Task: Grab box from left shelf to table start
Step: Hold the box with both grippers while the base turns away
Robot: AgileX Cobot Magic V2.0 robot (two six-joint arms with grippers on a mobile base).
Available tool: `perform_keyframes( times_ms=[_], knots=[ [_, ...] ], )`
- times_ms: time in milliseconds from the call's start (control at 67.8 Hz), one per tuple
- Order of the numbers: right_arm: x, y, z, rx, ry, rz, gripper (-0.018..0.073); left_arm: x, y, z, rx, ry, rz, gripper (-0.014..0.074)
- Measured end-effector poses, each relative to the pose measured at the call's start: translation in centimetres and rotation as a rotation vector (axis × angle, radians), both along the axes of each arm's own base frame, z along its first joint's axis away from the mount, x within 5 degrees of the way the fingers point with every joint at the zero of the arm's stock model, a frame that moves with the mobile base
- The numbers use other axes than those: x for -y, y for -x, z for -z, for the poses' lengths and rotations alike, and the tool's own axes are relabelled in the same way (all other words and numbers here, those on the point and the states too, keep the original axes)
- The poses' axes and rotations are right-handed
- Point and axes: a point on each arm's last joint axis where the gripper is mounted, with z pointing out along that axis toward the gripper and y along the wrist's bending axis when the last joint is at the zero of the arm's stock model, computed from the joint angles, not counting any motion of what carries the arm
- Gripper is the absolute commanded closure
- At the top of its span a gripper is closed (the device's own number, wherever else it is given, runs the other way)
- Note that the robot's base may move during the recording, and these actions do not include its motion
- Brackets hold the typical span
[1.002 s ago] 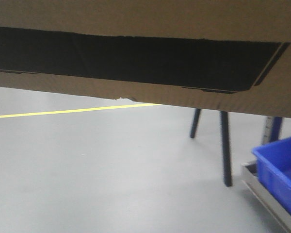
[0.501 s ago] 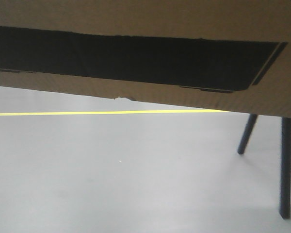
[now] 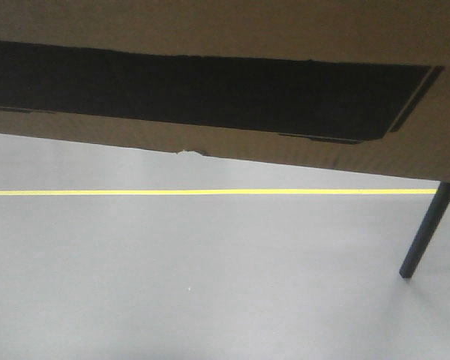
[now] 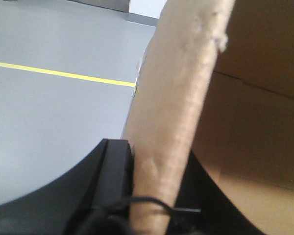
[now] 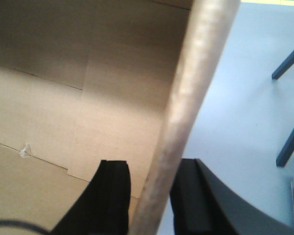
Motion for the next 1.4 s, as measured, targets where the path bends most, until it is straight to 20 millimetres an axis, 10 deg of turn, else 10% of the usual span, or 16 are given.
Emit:
perform_keyframes(
  times_ms=[1400],
  knots=[
    [0.0,0.0,0.0,0.0,0.0,0.0,0.0502,0.01,-0.03,0.04,0.001,-0.002,0.001,0.0689]
  ],
)
